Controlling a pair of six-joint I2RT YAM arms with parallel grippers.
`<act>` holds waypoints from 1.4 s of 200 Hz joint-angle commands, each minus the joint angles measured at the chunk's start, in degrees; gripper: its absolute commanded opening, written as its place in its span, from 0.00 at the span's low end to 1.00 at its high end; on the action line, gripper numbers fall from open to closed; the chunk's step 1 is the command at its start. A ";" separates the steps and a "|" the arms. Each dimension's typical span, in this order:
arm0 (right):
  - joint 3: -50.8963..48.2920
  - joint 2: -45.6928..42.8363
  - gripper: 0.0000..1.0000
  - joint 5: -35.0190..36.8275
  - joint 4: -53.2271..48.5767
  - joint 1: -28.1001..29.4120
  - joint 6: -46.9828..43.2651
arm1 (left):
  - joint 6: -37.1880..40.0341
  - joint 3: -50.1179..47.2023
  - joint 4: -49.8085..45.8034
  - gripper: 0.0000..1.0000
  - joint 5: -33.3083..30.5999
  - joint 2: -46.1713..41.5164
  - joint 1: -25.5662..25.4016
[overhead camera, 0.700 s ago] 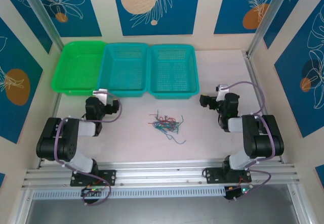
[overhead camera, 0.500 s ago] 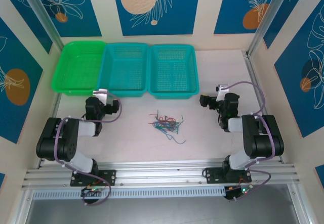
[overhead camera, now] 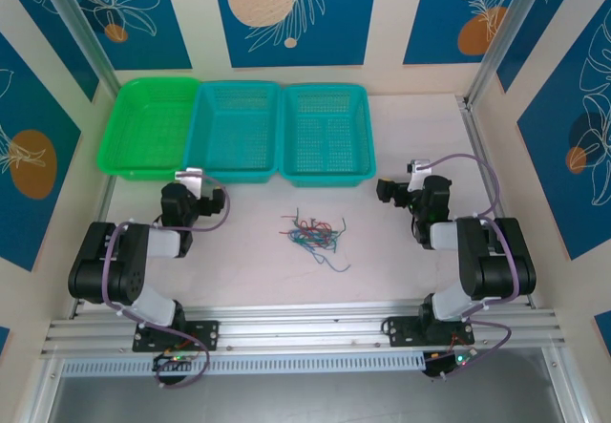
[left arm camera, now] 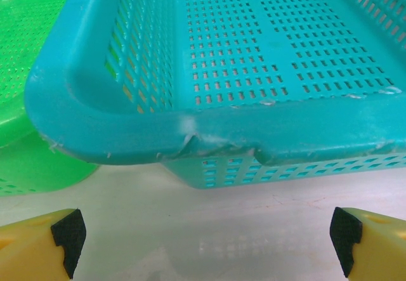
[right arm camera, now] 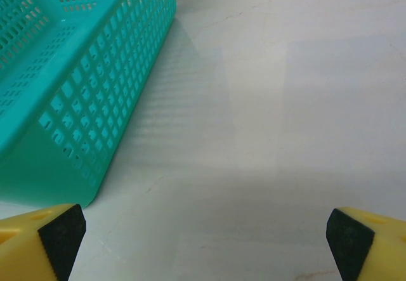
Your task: Untangle the cables
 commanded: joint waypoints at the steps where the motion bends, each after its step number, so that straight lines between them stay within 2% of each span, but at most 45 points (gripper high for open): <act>1: 2.14 -6.92 0.99 6.69 -7.20 0.50 1.26 | -0.21 -2.32 5.17 1.00 -0.78 -2.15 0.42; 19: 5.14 -16.23 0.99 10.30 -21.48 -0.07 7.66 | -0.85 -4.91 3.83 1.00 -3.06 -9.02 0.13; 38: 8.24 -25.21 0.99 8.97 -35.32 -0.46 15.30 | -4.50 -2.39 -11.30 1.00 -6.37 -19.71 -0.37; 59: 13.51 -30.75 0.99 2.36 -50.35 0.12 21.78 | -12.31 0.30 -23.28 1.00 -7.58 -29.04 -1.03; 77: 18.68 -31.20 0.99 -2.75 -61.00 2.36 23.60 | -19.63 5.53 -35.67 0.97 -4.91 -32.29 -2.18; 92: 21.75 -30.58 1.00 -6.31 -66.25 6.66 23.23 | -26.15 10.33 -44.24 0.92 0.28 -32.14 -4.19; 105: 23.16 -30.10 1.00 -7.87 -68.47 11.27 23.15 | -32.79 12.79 -47.95 0.89 5.51 -30.99 -7.23; 123: 24.62 -28.03 1.00 -8.32 -70.37 20.76 23.98 | -41.71 13.31 -48.11 0.83 10.36 -28.59 -13.41; 146: 27.32 -21.90 1.00 -6.32 -71.33 31.40 25.59 | -49.29 13.27 -47.92 0.78 10.78 -24.71 -22.09; 171: 29.89 -14.01 1.00 -0.69 -69.86 40.59 22.07 | -52.22 13.07 -46.19 0.73 10.68 -20.73 -27.92; 203: 32.13 -2.48 0.99 9.40 -68.42 46.24 13.41 | -53.78 13.13 -44.96 0.71 11.24 -15.98 -30.75; 237: 32.02 6.71 1.00 9.37 -64.56 47.21 7.53 | -52.56 14.15 -48.72 0.72 9.28 -14.36 -30.65; 249: 31.97 9.10 0.93 8.83 -63.64 47.51 5.81 | -51.92 14.85 -50.54 0.73 8.77 -13.99 -30.72; 256: 31.61 9.98 0.85 8.82 -62.95 47.77 5.21 | -51.83 15.32 -51.43 0.73 8.59 -13.87 -30.62; 266: 31.05 10.52 0.64 9.44 -62.31 48.41 4.12 | -51.84 15.80 -52.45 0.75 8.75 -13.59 -30.57; 280: 29.35 9.62 0.41 10.31 -60.42 49.15 2.54 | -53.36 16.36 -53.51 0.77 9.24 -13.25 -30.21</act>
